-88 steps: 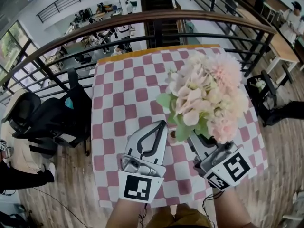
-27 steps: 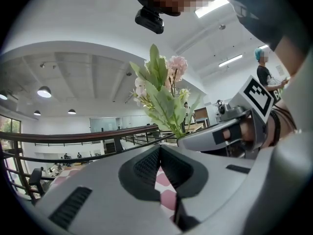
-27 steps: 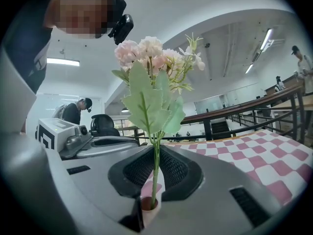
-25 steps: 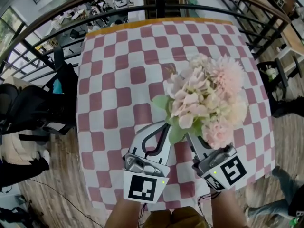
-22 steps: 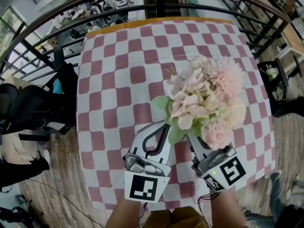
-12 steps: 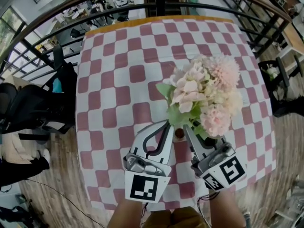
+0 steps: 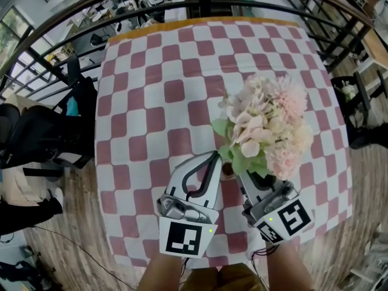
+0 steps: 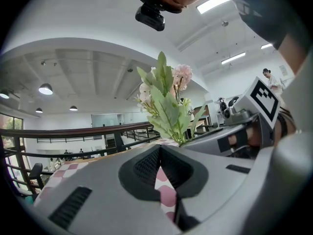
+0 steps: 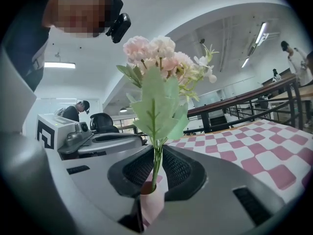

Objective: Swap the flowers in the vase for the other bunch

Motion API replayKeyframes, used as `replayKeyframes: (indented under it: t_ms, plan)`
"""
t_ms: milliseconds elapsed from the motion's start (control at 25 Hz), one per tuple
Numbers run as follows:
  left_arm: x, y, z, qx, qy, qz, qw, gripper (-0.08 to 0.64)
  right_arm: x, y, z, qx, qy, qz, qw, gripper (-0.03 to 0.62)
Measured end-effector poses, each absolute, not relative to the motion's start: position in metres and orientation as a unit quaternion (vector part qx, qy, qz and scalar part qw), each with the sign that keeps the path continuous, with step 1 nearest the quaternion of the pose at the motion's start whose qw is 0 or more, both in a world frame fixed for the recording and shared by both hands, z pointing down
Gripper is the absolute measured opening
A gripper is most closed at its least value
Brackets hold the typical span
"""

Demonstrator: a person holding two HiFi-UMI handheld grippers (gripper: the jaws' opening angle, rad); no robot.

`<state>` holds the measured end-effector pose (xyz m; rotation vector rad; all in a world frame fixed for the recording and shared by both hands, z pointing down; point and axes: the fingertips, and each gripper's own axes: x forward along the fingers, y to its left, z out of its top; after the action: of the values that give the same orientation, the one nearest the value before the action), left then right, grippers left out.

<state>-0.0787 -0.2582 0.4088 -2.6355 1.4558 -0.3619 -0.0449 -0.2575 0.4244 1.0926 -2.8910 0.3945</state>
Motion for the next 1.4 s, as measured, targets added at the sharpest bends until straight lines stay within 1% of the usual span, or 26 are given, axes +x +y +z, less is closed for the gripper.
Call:
replayKeyframes:
  t_ms: [280, 440, 880, 1000, 1400]
  plan:
    - [-0.075, -0.261, 0.411, -0.868, 0.479, -0.119, 0.055, 0.008, -0.044, -0.258, 0.428, 0.351, -0.928, 0.128, 0.015, 0.058]
    - [-0.074, -0.261, 0.412, -0.868, 0.479, -0.120, 0.055, 0.008, -0.044, -0.257, 0.429, 0.350, -0.928, 0.129, 0.018, 0.095]
    - [-0.075, -0.261, 0.413, -0.867, 0.481, -0.118, 0.053, 0.007, -0.046, -0.251, 0.438, 0.345, -0.928, 0.136, 0.033, 0.135]
    - [-0.073, -0.261, 0.414, -0.867, 0.481, -0.117, 0.053, 0.008, -0.046, -0.249, 0.442, 0.344, -0.928, 0.139, 0.037, 0.161]
    - [-0.075, -0.255, 0.420, -0.868, 0.479, -0.120, 0.049, 0.008, -0.050, -0.242, 0.451, 0.345, -0.927, 0.141, 0.049, 0.170]
